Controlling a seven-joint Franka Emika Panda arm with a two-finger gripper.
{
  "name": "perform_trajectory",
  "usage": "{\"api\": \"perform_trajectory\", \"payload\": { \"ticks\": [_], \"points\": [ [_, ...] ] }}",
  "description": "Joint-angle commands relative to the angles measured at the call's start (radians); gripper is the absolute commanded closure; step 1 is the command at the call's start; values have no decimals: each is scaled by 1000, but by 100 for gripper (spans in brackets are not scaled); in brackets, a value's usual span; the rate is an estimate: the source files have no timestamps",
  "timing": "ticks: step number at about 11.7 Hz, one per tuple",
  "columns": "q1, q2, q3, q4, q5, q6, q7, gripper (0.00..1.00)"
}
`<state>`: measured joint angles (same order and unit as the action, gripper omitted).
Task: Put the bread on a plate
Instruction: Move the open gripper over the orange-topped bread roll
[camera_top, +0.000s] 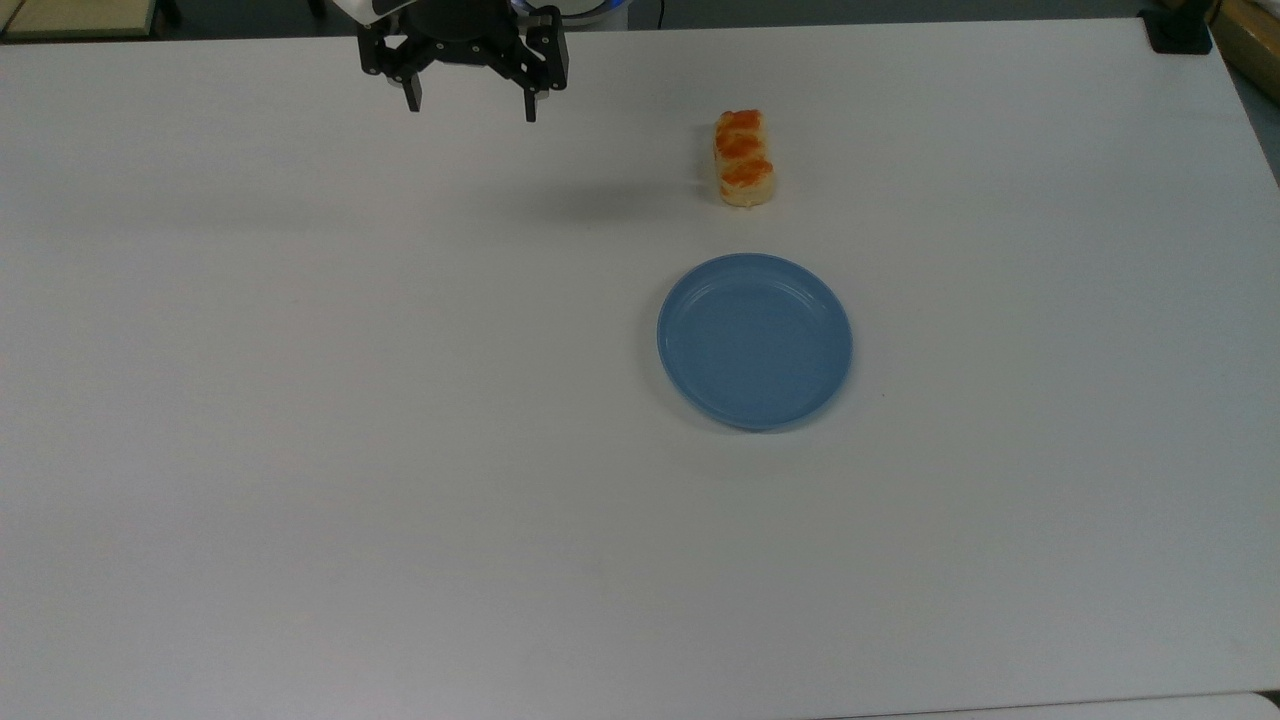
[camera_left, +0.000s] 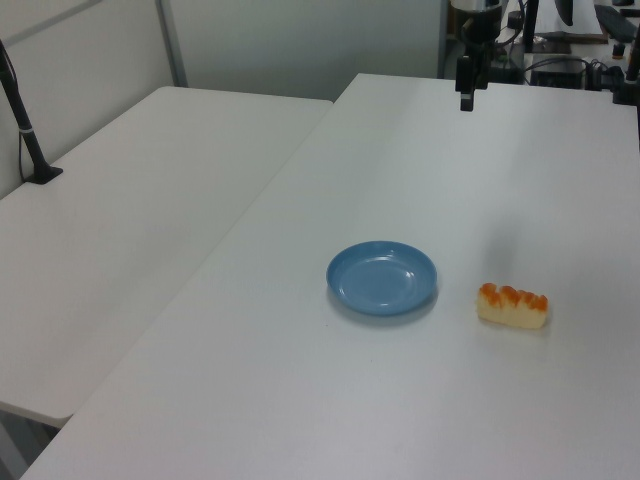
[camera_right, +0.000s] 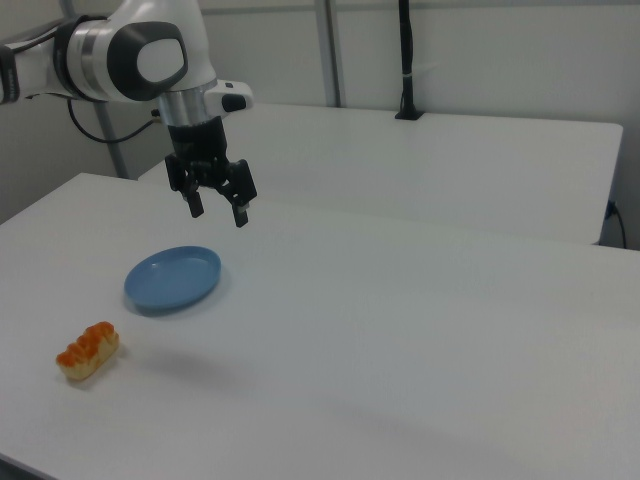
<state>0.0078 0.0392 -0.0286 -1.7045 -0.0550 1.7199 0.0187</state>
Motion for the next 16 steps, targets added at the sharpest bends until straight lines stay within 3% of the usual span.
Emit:
{"api": "perform_trajectory", "payload": {
  "ticks": [1, 12, 16],
  "points": [
    [26, -4, -31, 19, 7, -25, -8, 0],
    [32, -4, -28, 13, 15, -29, -5, 0],
    [86, -9, -25, -18, 20, -26, 46, 0]
  ]
}}
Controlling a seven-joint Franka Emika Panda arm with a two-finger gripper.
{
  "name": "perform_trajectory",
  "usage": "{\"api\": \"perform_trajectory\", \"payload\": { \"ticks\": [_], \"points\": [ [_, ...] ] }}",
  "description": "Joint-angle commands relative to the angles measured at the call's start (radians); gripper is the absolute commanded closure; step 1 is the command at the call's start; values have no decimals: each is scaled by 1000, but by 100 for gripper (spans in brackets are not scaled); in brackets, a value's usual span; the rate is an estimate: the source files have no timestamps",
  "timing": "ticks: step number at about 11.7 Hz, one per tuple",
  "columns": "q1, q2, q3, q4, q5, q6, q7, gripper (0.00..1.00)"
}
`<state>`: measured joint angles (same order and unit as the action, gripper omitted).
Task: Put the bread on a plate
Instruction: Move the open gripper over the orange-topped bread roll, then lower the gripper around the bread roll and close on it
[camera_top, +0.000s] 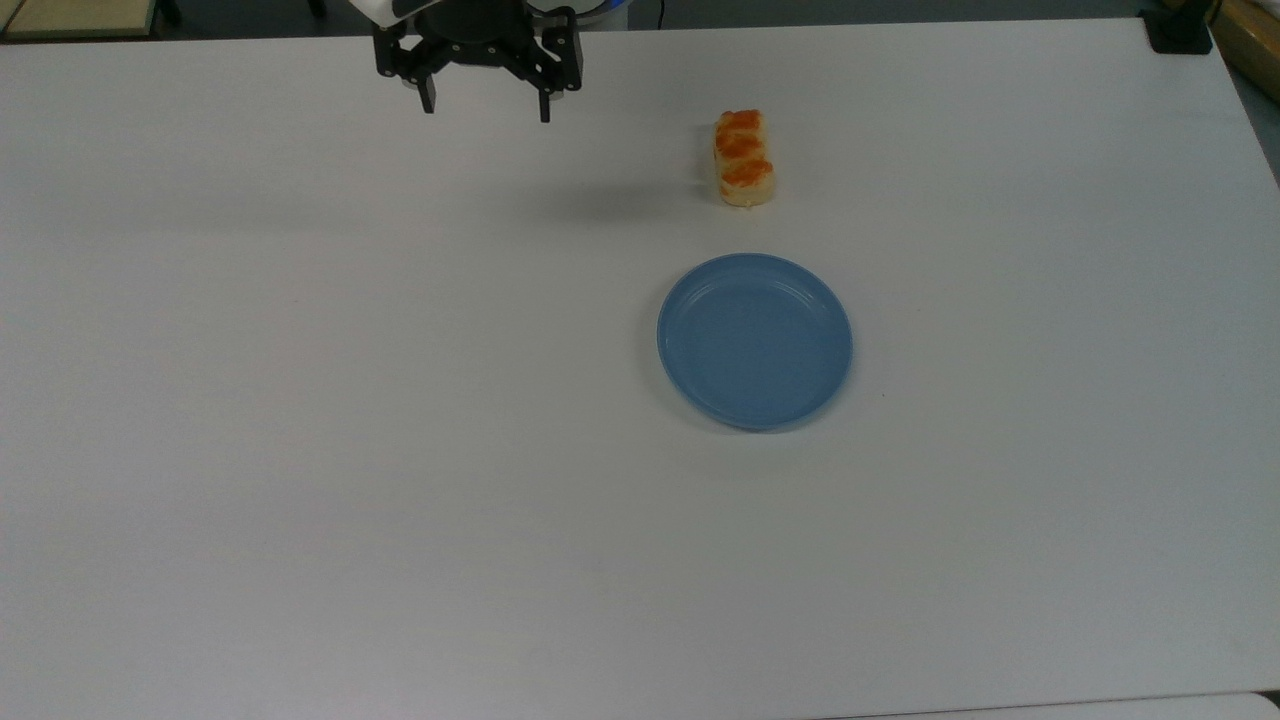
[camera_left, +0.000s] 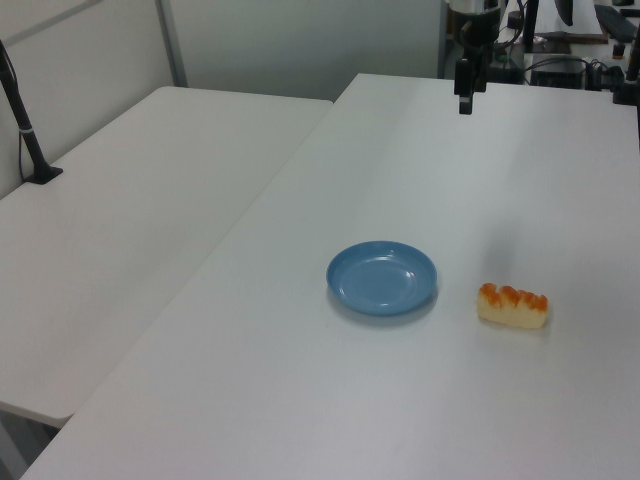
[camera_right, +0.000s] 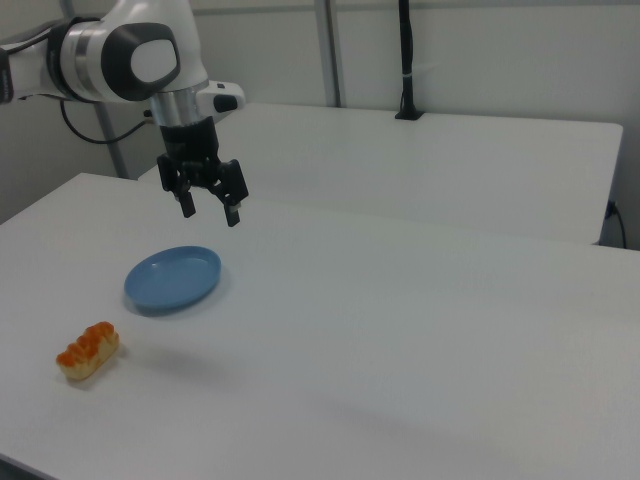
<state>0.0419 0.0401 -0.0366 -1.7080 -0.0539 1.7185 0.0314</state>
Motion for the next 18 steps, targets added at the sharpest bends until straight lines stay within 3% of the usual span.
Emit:
{"api": "perform_trajectory", "payload": {
  "ticks": [1, 3, 7, 9, 13, 18],
  "points": [
    [67, -9, -14, -24, 28, -23, 51, 0],
    [107, -14, -11, -44, 28, -19, 88, 0],
    [225, -57, -3, -182, 28, 30, 180, 0],
    [234, -57, 81, -287, 28, 139, 260, 0],
    [263, -55, 159, -424, 26, 230, 278, 0],
    [288, -40, 187, -516, 26, 311, 297, 0]
  ]
}}
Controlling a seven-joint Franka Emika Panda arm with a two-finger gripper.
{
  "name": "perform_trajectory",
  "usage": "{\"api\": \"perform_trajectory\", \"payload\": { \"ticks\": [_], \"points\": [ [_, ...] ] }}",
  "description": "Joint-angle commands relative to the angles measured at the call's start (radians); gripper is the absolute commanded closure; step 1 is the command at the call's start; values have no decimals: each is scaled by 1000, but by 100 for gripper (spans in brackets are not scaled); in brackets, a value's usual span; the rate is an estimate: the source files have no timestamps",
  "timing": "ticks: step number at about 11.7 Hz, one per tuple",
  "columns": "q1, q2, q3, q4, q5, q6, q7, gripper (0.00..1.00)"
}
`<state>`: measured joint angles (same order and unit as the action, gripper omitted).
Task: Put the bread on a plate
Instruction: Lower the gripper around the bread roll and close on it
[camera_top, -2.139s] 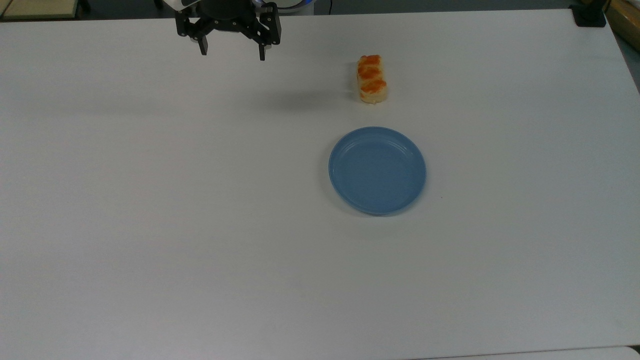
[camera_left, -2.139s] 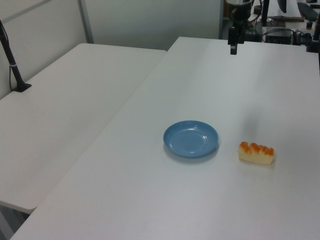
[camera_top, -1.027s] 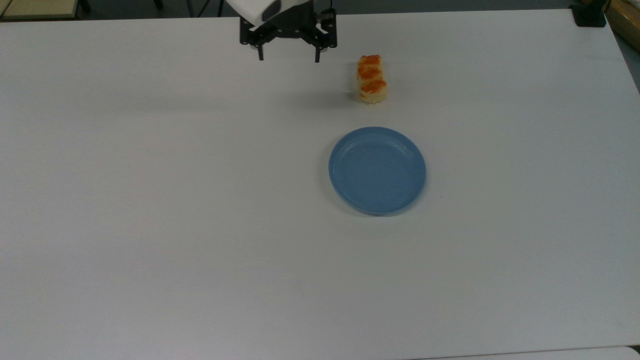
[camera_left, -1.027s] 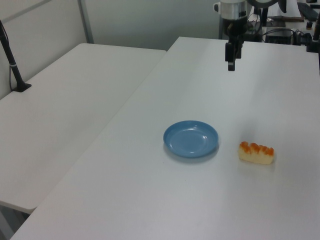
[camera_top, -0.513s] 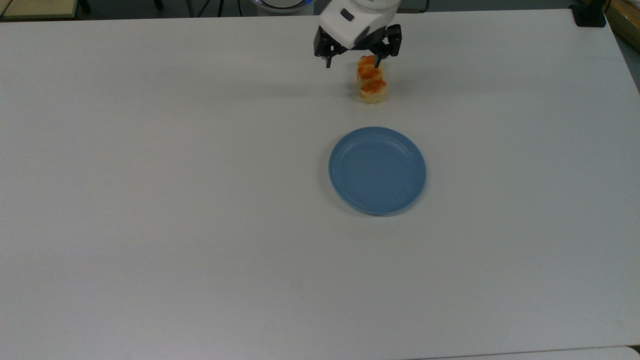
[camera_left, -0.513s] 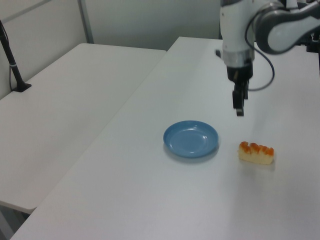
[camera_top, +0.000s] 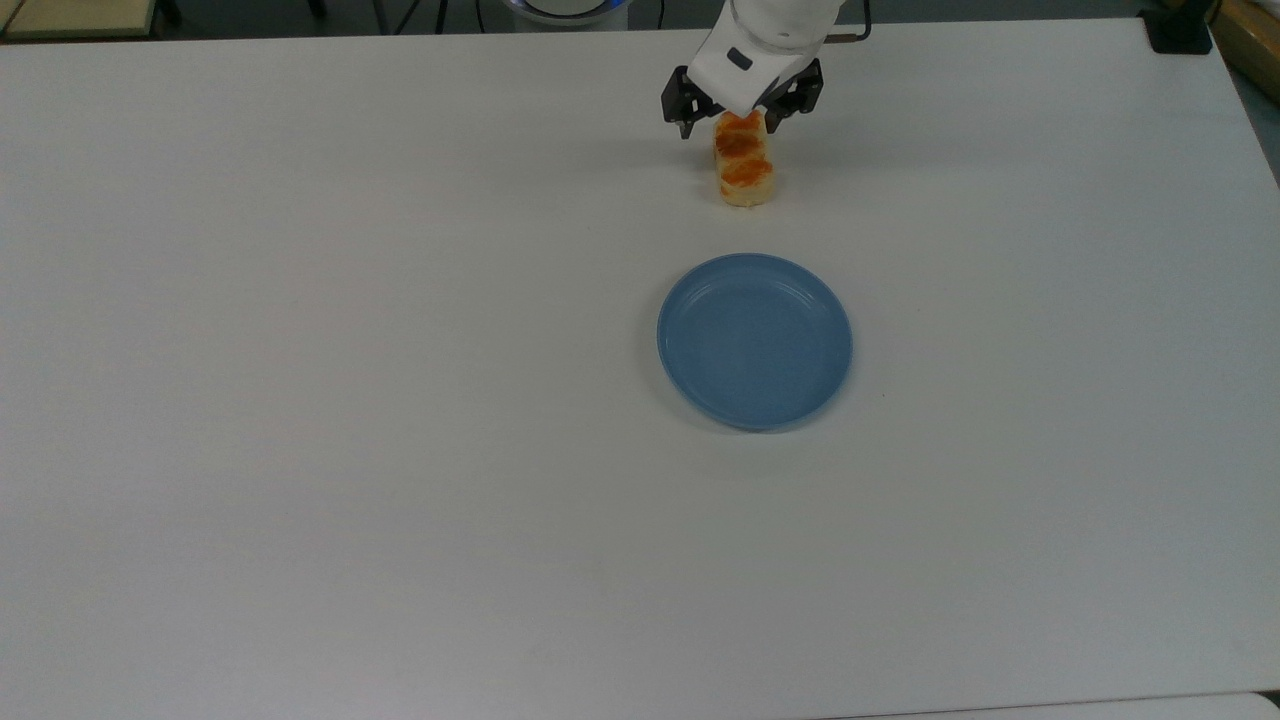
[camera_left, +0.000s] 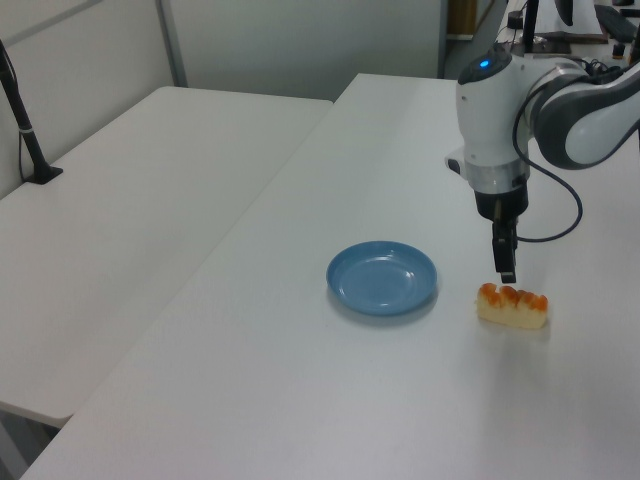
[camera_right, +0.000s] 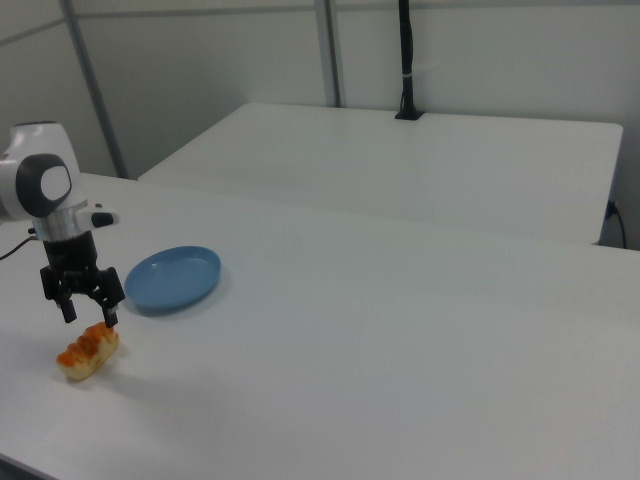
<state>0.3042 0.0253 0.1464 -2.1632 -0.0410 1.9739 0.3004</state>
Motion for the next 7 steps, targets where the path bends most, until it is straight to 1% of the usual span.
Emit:
{"api": "perform_trajectory", "payload": {
  "ticks": [1, 2, 4, 7],
  "points": [
    [36, -13, 15, -66, 13, 68, 55, 0],
    [38, 5, 30, -66, 13, 77, 80, 0],
    [41, 33, 42, -66, 10, 103, 103, 0],
    [44, 90, 45, -63, -17, 154, 138, 0]
  ]
}}
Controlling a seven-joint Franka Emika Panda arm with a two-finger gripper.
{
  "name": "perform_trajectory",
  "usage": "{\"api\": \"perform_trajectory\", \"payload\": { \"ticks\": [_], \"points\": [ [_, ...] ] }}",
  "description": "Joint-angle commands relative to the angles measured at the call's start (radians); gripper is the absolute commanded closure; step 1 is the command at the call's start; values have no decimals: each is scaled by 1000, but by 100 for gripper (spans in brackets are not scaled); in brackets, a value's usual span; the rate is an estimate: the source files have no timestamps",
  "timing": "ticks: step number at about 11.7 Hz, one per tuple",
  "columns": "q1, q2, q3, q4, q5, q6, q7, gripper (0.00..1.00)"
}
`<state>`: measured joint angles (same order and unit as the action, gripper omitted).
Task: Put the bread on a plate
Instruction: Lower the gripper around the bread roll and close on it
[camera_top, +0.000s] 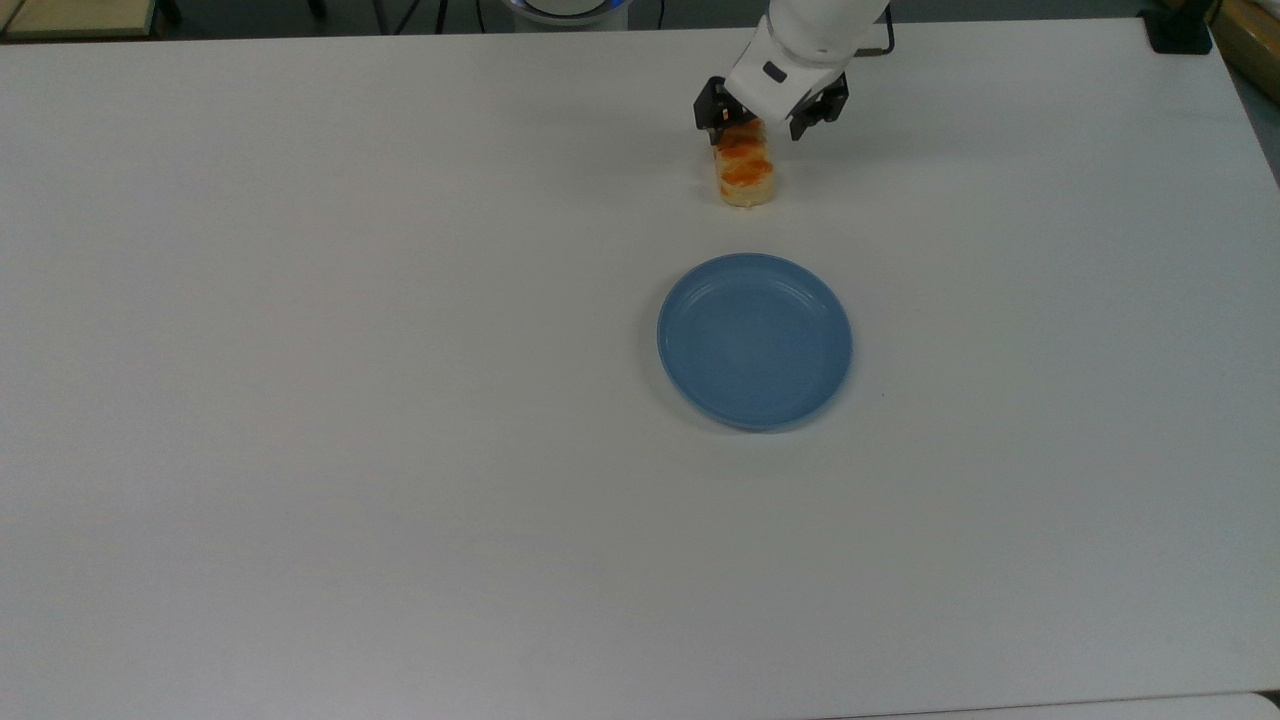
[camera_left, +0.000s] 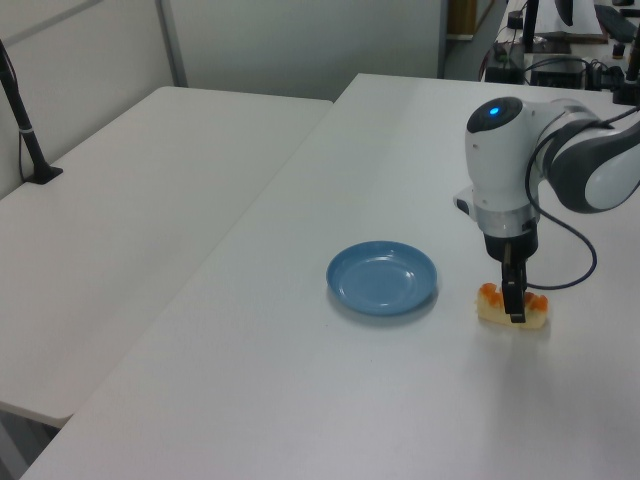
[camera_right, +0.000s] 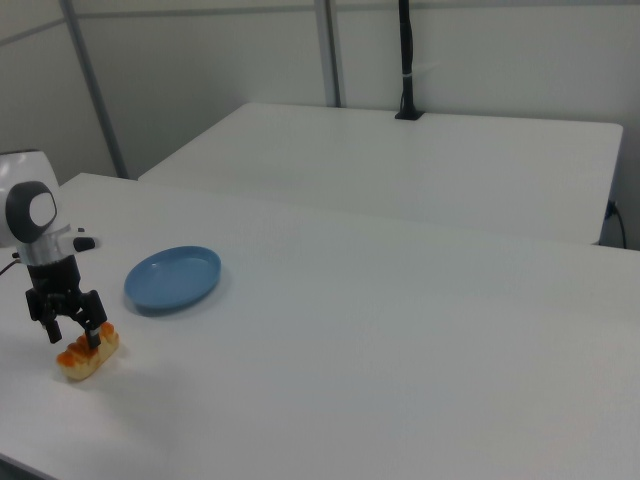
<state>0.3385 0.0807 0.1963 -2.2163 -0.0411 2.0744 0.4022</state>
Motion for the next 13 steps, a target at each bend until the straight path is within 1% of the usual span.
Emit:
{"api": "perform_trajectory", "payload": {
  "ticks": [1, 3, 4, 6, 7, 8, 9, 11, 13],
  "points": [
    [7, 37, -5, -10, -31, 55, 36, 0],
    [5, 37, -5, -10, -39, 53, 35, 0],
    [7, 39, -5, -11, -39, 53, 35, 2],
    [7, 47, -5, -13, -39, 53, 35, 23],
    [7, 48, -5, -11, -40, 53, 35, 38],
    [7, 48, -5, -11, -43, 55, 35, 56],
    [5, 48, -5, -10, -43, 53, 29, 64],
    [2, 25, -5, -3, -43, 38, 26, 65],
    [-9, -27, -8, 16, -42, -15, 0, 65]
  ]
}}
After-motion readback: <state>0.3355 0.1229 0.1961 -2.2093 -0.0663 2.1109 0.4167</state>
